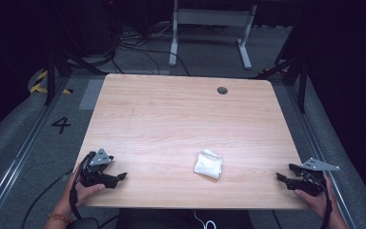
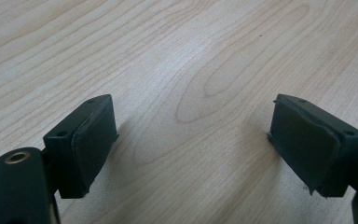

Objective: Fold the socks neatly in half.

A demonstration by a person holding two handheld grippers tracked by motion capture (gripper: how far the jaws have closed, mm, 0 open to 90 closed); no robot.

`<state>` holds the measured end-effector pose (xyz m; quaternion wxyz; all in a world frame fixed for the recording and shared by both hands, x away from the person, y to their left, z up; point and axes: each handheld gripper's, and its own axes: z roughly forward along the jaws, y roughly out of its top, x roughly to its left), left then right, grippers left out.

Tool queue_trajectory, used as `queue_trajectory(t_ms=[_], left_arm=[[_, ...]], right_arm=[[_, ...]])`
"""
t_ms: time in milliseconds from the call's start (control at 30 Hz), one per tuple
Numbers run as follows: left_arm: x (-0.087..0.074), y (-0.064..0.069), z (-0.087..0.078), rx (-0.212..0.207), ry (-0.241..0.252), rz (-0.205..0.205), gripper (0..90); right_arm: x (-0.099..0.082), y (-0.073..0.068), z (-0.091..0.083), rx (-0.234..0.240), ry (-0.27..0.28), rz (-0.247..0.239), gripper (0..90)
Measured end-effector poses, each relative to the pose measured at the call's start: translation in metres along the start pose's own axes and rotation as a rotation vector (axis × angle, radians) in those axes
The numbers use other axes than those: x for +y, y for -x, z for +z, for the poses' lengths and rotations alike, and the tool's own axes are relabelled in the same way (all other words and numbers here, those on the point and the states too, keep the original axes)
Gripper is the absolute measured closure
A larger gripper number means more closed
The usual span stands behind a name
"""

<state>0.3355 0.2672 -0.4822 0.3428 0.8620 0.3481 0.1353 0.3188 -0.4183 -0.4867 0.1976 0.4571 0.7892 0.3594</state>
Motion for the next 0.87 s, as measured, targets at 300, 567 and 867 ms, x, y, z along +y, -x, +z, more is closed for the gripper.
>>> queue_trajectory(t_ms=[300,567,867], left_arm=[[0.0,-0.0003,-0.0003,0.004,-0.001,-0.003,15.3],[0.0,-0.0006,0.0,0.012,0.0,-0.022,15.2],[0.0003,-0.0006,0.0003,0.02,0.0,-0.025,15.2]], right_arm=[[0.0013,-0.0011,0.0023,0.004,0.007,-0.001,27.9],[0.0013,-0.001,0.0023,0.005,0.007,0.0,27.9],[0.0012,-0.0011,0.0024,0.004,0.008,0.0,27.9]])
